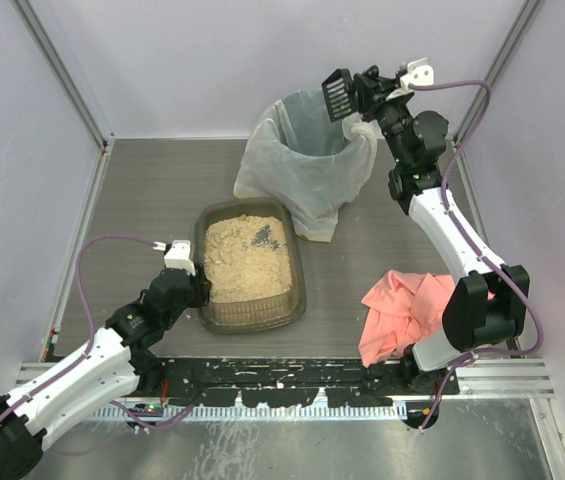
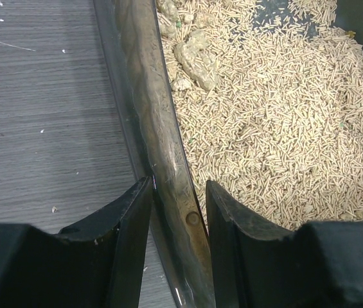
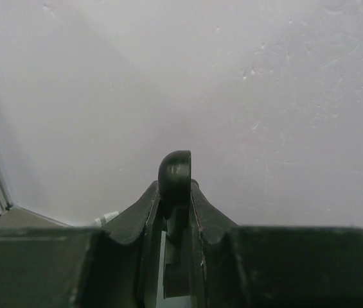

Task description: Clean the litter box

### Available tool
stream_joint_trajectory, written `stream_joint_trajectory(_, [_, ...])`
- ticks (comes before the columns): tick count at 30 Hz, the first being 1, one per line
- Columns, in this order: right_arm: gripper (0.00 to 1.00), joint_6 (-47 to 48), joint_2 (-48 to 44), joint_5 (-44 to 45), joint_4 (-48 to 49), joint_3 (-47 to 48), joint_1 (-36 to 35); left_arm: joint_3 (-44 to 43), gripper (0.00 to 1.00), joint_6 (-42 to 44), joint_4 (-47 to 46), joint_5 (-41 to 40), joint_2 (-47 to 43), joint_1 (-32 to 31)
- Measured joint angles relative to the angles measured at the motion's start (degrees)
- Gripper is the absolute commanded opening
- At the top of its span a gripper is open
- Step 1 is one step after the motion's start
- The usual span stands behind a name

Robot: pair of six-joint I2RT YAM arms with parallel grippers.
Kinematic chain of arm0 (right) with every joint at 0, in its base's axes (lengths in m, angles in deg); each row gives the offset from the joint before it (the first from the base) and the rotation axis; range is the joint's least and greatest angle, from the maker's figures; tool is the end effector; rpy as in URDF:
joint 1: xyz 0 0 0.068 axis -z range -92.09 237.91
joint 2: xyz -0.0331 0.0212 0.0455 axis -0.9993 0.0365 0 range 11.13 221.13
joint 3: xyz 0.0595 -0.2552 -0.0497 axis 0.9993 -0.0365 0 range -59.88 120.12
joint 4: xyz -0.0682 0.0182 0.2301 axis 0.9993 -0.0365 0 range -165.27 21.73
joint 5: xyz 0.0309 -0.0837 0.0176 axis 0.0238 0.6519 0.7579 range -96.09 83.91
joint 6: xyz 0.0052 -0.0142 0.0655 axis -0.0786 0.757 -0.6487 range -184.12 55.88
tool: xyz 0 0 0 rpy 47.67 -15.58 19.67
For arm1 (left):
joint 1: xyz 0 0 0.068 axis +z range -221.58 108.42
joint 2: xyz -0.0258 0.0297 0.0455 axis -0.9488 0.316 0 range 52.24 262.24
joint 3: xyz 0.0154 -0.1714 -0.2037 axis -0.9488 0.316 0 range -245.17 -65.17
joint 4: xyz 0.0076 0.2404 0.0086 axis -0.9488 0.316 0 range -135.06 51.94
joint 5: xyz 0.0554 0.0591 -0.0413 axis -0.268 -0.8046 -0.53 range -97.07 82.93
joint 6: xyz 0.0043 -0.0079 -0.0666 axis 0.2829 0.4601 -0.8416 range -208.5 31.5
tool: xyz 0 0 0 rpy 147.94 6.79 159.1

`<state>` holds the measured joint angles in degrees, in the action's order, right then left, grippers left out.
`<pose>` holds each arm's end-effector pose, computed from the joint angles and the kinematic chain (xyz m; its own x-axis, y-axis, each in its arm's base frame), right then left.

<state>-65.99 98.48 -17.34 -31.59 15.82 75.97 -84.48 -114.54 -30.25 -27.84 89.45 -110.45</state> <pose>0.3433 0.0832 0.4383 0.4015 0.1177 -0.9083 -0.3891 0.9197 -0.0528 0.1284 -0.0791 0.1908 -0.5337 -0.0971 -0.8401 0.1336 0.9712 -0.1971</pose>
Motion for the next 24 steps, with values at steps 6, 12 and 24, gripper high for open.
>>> stream_joint_trajectory(6, [0.01,-1.4,-2.8,6.9,-6.4,5.3,-4.1,0.0,0.40,0.0,0.0,0.0,0.0,0.0])
stream_joint_trajectory(12, [0.01,-4.3,-9.1,11.0,-10.8,4.5,-13.0,0.0,0.40,0.0,0.0,0.0,0.0,0.0])
stream_joint_trajectory(24, [0.01,-7.0,-12.9,21.5,-20.9,-10.3,-33.2,0.0,0.40,0.1,0.0,0.1,0.0,0.0])
